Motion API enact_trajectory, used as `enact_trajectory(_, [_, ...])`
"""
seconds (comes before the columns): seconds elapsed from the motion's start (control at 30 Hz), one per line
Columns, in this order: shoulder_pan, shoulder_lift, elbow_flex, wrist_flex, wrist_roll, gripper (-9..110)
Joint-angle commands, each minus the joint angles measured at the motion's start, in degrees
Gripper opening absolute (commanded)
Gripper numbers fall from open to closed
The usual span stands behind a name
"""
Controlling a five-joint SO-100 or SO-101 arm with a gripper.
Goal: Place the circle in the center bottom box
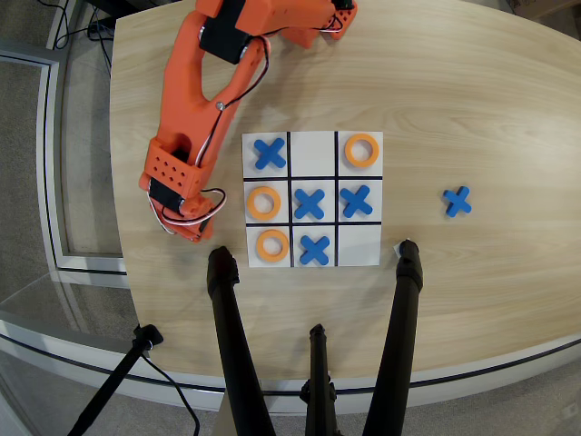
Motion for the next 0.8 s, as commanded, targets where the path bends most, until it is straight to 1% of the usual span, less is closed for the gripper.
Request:
enact_trajectory(0.0, [0.2, -0.4, -1.7, -0.5, -0.8, 16])
enact_trajectory(0.3, [0.3, -1.8, 0.8, -0.2, 0.4, 16])
enact_trajectory(0.5, [0.4, -0.7, 1.0, 3.7, 2.4, 16])
enact_trajectory(0.73, [-0.2, -0.1, 1.5, 5.4, 3.2, 15])
enact_trajectory(0.77, [-0.3, -0.1, 1.6, 5.4, 3.5, 13])
